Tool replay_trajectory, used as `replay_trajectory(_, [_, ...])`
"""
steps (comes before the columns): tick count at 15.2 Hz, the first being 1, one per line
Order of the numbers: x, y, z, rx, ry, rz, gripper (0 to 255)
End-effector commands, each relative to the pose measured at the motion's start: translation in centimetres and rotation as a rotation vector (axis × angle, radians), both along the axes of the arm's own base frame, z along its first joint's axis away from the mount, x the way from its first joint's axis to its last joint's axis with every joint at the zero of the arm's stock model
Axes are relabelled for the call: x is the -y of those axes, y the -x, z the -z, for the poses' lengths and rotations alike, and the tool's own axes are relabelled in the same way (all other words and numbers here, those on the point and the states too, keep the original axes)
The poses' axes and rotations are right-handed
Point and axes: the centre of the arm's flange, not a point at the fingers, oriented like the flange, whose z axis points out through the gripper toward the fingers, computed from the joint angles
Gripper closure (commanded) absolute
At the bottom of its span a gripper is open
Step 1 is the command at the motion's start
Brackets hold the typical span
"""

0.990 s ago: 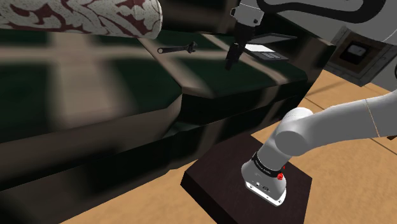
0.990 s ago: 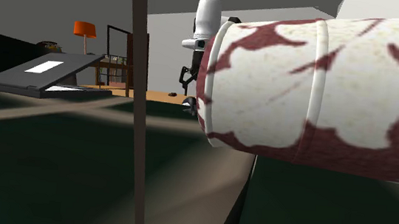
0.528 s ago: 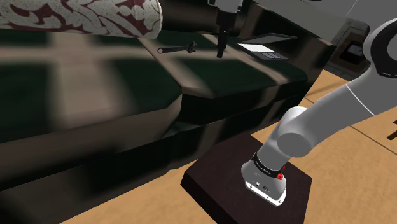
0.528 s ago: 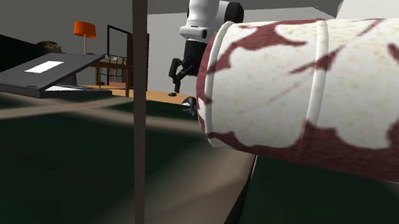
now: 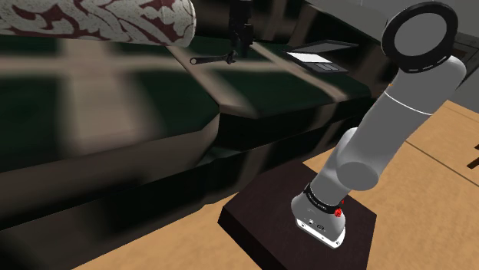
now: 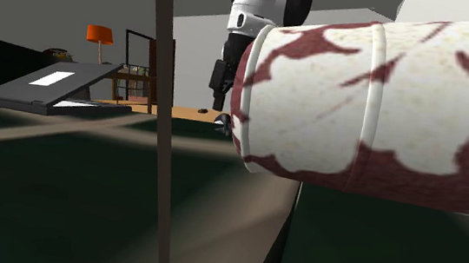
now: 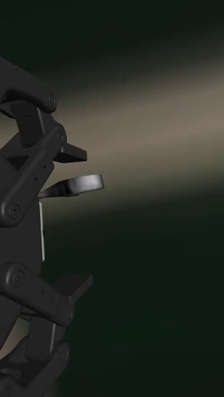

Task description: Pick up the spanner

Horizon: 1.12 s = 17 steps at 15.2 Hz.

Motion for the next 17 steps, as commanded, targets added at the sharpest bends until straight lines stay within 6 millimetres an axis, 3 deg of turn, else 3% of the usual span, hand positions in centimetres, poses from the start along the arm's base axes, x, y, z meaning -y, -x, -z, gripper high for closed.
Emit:
replay_trajectory(1, [-1.6,-2.1,-0.1,-0.025,0.008,-0.132,0])
replay_trajectory(3, [-2.7,-3.2,-0.1,-0.039,0.013,-0.201,0])
replay_trajectory(10, [-2.7,-3.2,3.9,-0.039,0.013,-0.201,0])
replay_trajectory(12, [-2.7,-3.2,3.9,-0.039,0.013,-0.201,0])
replay_trajectory(13, [-2.6,-3.2,3.9,-0.039,0.013,-0.201,255])
replay_trajectory(17, [-2.6,-3.2,3.9,-0.039,0.013,-0.201,255])
